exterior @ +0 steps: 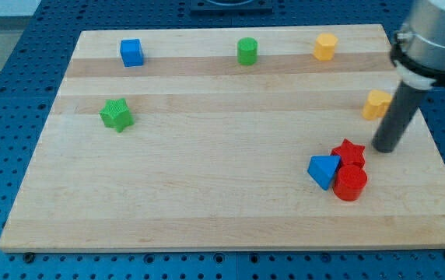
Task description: Push triangle below the green star
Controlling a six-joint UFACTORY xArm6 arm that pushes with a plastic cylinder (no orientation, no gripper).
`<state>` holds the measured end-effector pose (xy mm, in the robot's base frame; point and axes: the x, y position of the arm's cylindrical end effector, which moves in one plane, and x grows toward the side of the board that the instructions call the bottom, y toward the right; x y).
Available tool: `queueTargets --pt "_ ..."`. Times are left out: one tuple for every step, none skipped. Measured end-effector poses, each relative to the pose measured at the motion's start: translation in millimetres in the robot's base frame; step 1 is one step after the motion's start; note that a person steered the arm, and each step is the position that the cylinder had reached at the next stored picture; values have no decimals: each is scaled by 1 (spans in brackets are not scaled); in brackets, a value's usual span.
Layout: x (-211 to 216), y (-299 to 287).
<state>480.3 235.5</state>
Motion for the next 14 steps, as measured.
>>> queueTargets --pt "2 73" --pt "9 87" --pt "28 85" --pt "44 69" --pt "53 21" --pt "53 -13" --pt "54 -18" --pt "36 -44" --pt "36 -55" --pt "43 -100" --pt "58 -146" --pt "61 -192" --pt "61 -241" --pt "59 -289"
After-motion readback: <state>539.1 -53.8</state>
